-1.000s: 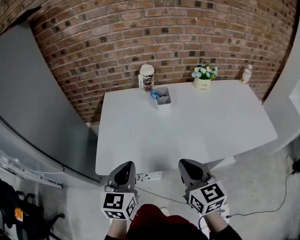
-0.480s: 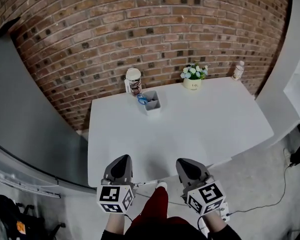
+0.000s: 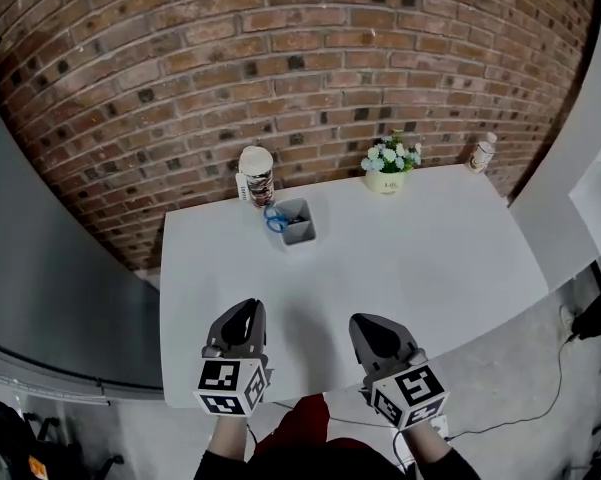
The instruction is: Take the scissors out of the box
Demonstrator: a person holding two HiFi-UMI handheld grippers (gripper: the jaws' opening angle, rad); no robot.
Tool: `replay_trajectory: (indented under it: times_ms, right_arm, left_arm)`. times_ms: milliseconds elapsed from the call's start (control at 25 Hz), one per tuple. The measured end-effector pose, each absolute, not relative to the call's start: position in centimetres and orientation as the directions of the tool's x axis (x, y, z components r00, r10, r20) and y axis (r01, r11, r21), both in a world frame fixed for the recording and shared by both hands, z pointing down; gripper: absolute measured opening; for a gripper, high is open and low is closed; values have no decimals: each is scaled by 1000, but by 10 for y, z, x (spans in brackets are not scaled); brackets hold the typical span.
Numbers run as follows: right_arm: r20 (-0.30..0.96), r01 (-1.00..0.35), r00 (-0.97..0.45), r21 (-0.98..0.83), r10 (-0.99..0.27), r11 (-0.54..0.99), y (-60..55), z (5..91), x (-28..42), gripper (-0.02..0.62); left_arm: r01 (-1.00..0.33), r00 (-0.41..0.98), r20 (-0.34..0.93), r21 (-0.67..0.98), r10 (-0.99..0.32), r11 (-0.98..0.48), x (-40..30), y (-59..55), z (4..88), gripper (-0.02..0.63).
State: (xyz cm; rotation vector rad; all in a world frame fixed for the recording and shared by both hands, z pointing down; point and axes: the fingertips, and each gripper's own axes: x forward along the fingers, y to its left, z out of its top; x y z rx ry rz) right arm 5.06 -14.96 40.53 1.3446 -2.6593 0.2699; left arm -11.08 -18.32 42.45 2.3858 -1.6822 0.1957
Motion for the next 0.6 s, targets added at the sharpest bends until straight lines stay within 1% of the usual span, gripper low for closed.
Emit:
replay_trajectory:
  times_ms: [80, 200, 600]
  right_arm:
    - [230, -803, -592, -86, -772, 590, -164, 406, 47, 9]
    - [288, -801, -591, -100, -754, 590, -185, 410, 43, 9]
    - [286, -793, -602, -100, -746, 601, -252, 425, 35, 9]
  left_arm:
    - [-941, 339, 239, 104, -910, -323, -112, -200, 425, 37]
    - [-941, 337, 250, 113, -908, -318, -115, -224, 426, 48]
    - [-935, 349, 299, 174, -888, -309, -116, -286, 447, 78]
